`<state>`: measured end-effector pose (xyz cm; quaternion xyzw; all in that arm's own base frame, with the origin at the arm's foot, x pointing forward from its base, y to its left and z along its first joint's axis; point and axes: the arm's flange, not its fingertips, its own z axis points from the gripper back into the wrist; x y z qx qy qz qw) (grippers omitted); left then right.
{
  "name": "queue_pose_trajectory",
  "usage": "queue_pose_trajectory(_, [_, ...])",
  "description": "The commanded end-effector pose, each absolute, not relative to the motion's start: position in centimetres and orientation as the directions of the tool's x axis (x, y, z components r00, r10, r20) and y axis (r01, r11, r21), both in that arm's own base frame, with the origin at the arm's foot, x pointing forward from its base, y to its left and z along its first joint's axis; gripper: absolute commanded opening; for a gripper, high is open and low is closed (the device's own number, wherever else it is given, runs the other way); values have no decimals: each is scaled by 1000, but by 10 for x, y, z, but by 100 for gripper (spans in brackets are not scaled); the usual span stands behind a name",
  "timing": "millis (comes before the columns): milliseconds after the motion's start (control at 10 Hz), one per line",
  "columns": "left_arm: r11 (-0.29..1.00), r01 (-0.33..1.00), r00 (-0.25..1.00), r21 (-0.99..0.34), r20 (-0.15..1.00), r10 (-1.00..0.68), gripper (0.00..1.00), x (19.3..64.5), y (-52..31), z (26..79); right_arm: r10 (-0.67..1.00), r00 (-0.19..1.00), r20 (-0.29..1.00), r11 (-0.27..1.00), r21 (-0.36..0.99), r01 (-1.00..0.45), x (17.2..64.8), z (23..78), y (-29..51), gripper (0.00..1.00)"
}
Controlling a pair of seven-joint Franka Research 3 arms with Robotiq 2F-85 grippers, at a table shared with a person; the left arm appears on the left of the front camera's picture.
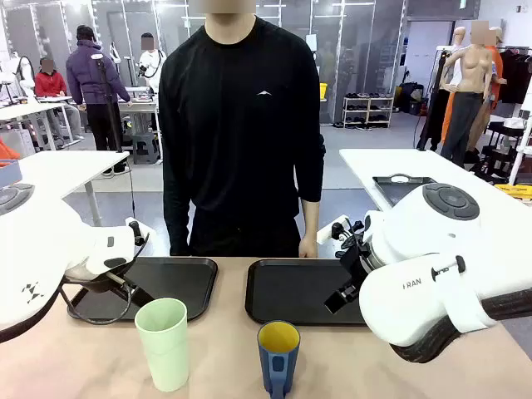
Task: Sort and store the cups by type.
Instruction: Pick up the Reusable plastic cup.
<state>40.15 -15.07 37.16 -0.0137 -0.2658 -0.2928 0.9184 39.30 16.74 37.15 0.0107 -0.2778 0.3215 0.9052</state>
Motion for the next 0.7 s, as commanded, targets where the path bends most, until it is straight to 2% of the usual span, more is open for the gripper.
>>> queue_pose_trajectory(0, [828, 545, 687, 131, 496, -531, 100, 401, -151, 372, 576, 639, 510, 793, -159, -588, 393, 371, 167, 100])
queue_pose_trajectory(600, [828, 545, 687, 131, 496, -531, 100, 401, -151, 372, 576, 639, 510, 793, -159, -588, 393, 371, 167, 100])
